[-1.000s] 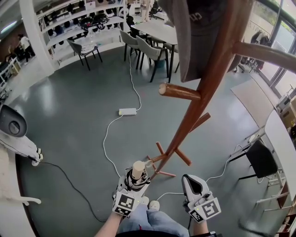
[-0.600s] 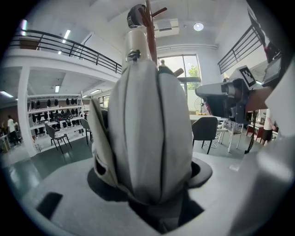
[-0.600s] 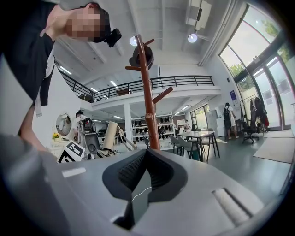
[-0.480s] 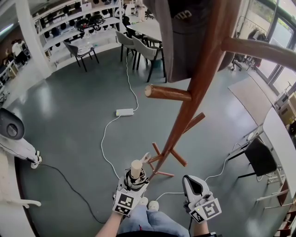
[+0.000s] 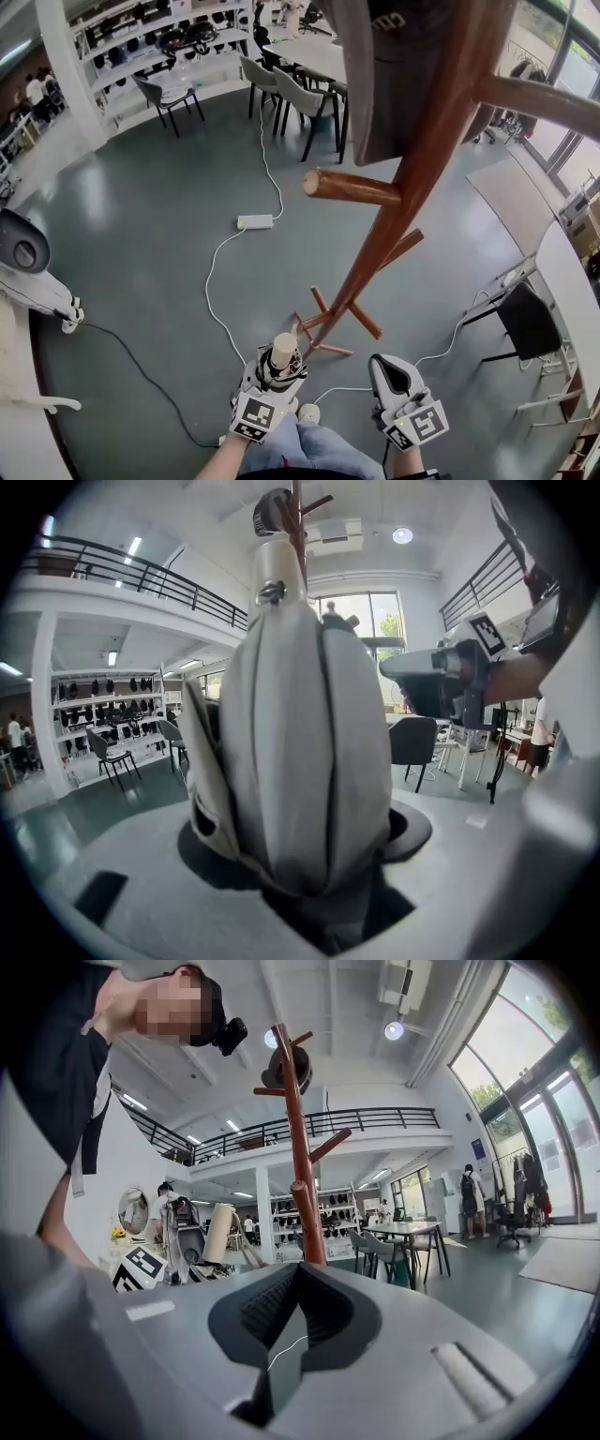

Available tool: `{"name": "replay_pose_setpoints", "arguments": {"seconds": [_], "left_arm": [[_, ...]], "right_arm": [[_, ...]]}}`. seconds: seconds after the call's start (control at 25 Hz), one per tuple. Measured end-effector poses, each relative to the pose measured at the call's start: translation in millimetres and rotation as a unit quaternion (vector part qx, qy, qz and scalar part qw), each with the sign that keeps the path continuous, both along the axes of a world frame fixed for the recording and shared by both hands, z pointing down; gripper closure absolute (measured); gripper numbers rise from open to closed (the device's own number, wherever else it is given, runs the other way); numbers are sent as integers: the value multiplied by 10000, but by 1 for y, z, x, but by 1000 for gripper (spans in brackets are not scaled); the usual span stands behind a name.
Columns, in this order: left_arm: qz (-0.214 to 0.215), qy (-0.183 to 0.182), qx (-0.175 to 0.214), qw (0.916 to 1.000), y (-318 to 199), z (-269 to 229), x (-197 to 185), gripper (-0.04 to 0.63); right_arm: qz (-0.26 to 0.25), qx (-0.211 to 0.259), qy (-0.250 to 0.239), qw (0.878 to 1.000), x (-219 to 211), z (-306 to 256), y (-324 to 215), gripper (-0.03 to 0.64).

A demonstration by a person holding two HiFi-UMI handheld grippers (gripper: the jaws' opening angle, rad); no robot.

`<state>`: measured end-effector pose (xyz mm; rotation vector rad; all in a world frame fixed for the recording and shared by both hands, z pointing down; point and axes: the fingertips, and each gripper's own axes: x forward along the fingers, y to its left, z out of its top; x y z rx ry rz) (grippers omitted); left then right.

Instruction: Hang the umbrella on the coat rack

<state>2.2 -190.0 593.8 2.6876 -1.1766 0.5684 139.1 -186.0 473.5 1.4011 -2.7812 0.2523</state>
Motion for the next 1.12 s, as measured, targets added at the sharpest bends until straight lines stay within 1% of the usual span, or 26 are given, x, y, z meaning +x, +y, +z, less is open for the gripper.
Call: {"name": "replay_pose_setpoints", "arguments": {"seconds": [0.16, 0.72, 0.88, 1.12], "left_arm": [[-31, -32, -68, 10000, -3, 3, 3, 291], [491, -153, -53, 9987, -11, 12, 51, 291], [461, -115, -148, 9988, -18, 17, 54, 291], [424, -179, -72, 9989, -30, 16, 46, 291]], "right_arm": [[-67, -19, -5, 10000, -1, 2, 0, 609], [151, -82, -38, 9998, 24, 5, 0, 609], [145, -76, -31, 9999, 28, 4, -2, 609], [171, -95, -40, 9998, 32, 6, -2, 609]]}}
